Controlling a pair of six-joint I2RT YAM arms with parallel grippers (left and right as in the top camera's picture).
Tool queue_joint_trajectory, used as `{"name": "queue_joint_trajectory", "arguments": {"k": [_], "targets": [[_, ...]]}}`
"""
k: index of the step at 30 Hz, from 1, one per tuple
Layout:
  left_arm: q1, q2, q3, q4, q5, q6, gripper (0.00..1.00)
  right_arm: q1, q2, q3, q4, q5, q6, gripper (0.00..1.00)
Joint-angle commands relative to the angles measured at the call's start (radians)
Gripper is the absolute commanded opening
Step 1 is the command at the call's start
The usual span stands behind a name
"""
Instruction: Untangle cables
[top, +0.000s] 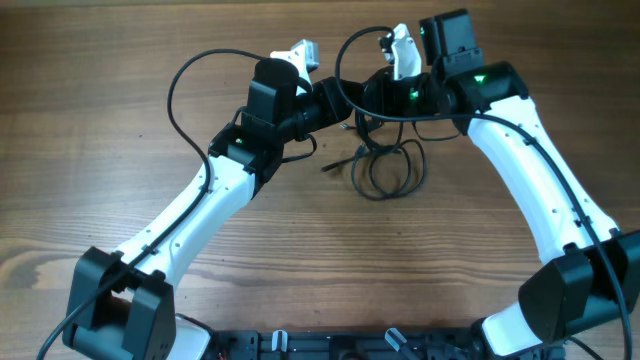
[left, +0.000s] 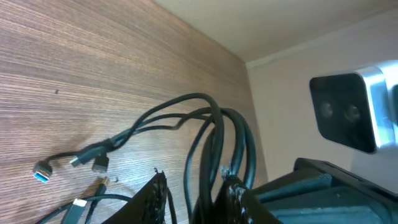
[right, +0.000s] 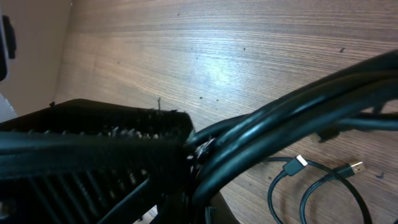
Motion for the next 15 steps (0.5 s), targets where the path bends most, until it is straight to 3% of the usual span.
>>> {"name": "queue_joint_trajectory", "arguments": {"k": [1, 5, 11, 15], "targets": [[-0.005, 0.011, 0.016, 0.005, 0.066, -0.002, 0.32, 0.002, 0.005, -0.003, 0.006, 0.005, 0.014, 0.05], [-0.005, 0.011, 0.016, -0.051, 0.073, -0.003, 0.05, 0.002, 0.005, -0.003, 0.011, -0.005, 0.015, 0.04], [-0.032, 0.011, 0.016, -0.049, 0.069, -0.074, 0.06, 0.002, 0.005, -0.003, 0.045, -0.136, 0.024, 0.05], [-0.039, 0.011, 0.016, -0.053, 0.069, -0.074, 0.04, -0.003, 0.005, -0.003, 0.052, -0.080, 0.081, 0.04]]}}
